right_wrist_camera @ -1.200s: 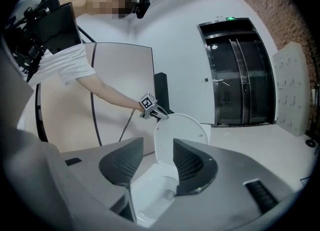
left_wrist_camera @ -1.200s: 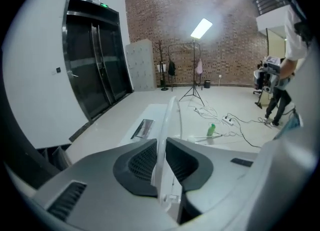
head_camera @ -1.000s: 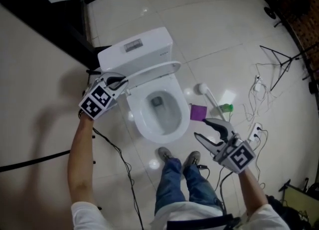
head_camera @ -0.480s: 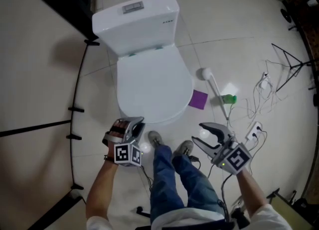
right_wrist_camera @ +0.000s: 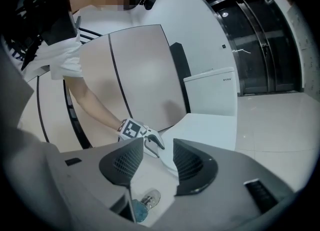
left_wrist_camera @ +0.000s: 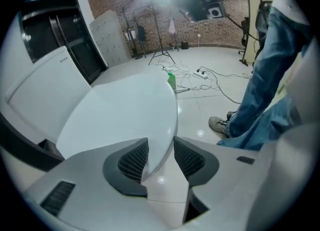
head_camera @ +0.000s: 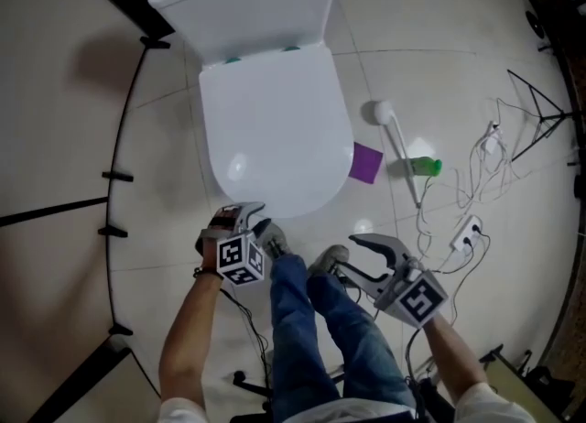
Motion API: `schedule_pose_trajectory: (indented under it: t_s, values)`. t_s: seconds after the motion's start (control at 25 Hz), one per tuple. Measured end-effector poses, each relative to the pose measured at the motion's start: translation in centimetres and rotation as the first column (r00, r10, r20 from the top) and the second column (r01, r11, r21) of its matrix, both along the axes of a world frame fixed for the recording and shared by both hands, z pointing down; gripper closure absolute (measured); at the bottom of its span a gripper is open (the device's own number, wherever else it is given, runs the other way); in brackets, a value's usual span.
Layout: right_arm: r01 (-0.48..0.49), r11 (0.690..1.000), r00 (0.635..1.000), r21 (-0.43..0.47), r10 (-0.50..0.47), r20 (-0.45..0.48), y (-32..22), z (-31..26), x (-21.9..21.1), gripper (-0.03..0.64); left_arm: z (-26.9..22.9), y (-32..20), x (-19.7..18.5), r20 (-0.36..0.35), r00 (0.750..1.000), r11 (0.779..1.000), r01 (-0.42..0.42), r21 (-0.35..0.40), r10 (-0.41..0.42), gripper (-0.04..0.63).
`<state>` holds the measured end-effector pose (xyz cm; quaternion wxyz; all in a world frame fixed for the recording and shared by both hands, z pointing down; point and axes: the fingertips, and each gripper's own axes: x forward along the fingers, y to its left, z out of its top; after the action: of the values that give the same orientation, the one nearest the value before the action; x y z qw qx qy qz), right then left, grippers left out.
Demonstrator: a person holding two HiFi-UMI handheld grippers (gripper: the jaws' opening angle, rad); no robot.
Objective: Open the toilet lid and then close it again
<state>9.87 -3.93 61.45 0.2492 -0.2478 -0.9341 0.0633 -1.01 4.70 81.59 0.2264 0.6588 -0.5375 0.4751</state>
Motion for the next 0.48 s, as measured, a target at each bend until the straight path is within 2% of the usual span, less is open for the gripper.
schedule_pose_trajectory:
  t_s: [0.12, 0.28, 0.4, 0.44, 0.48]
  values:
    - [0.004, 1.0, 1.0, -0.003, -0.004, -0.008, 0.2, 1.2, 0.3, 0.437, 2.8, -0.3, 0.1, -0.1, 0.994, 0.997, 0.034, -0.065, -0.04, 0.439]
    - [-0.017, 1.0, 1.0, -0.008, 0.017, -0.009, 0.1, 1.4, 0.6, 0.437, 3.0, -0.4, 0.6, -0.183, 0.981, 0.997, 0.059, -0.056, -0.068, 0.439]
    - [-0.031, 0.999, 0.999, 0.013, 0.031, 0.006, -0.6, 0.0, -0.1, 0.437, 0.6, -0.6, 0.8, -0.246, 0.96, 0.99, 0.143, 0.014, -0.135, 0.439]
    - [-0.034, 0.999, 0.999, 0.024, 0.034, 0.019, -1.0, -0.8, -0.5, 0.437, -1.3, -1.1, 0.6, -0.273, 0.946, 0.978, 0.197, 0.065, -0.173, 0.439]
    - [-0.038, 0.999, 0.999, 0.035, 0.037, 0.036, -1.5, -1.8, -0.9, 0.437, -3.8, -1.6, 0.4, -0.307, 0.928, 0.957, 0.26, 0.128, -0.211, 0.439]
